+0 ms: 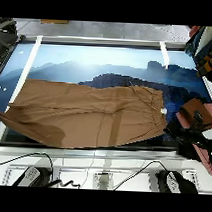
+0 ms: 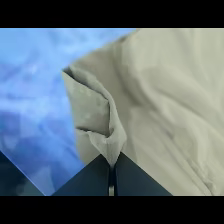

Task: Fold the clothes and pants, and hang the long-sleeved shirts on hangers.

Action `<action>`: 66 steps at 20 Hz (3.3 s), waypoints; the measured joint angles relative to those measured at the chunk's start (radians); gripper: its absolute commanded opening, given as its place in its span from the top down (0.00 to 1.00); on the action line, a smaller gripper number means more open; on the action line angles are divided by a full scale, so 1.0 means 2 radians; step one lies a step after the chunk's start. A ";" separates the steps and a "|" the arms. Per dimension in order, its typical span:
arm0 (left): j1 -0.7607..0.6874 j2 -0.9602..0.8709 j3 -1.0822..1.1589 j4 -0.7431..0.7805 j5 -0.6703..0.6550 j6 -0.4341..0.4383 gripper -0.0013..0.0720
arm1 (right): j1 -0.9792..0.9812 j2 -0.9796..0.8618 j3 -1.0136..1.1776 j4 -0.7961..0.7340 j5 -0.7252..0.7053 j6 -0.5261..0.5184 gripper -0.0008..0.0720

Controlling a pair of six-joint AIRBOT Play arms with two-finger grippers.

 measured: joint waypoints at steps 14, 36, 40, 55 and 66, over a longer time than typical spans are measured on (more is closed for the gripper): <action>-0.031 0.029 0.030 0.042 0.030 -0.014 0.97 | 0.000 0.191 0.072 -0.025 0.019 0.199 0.95; -0.244 -0.215 0.195 0.033 0.245 -0.278 0.97 | 0.144 -0.241 0.149 0.336 -0.442 0.235 0.95; -0.259 -0.234 0.195 0.033 0.280 -0.287 0.97 | 0.162 -0.285 0.186 0.345 -0.481 0.236 0.95; -0.271 -0.253 0.195 0.030 0.342 -0.291 0.01 | 0.169 -0.310 0.202 0.278 -0.549 0.232 0.29; -0.193 -0.150 0.186 0.122 0.104 -0.271 0.03 | 0.168 -0.310 0.202 0.131 -0.454 0.226 0.29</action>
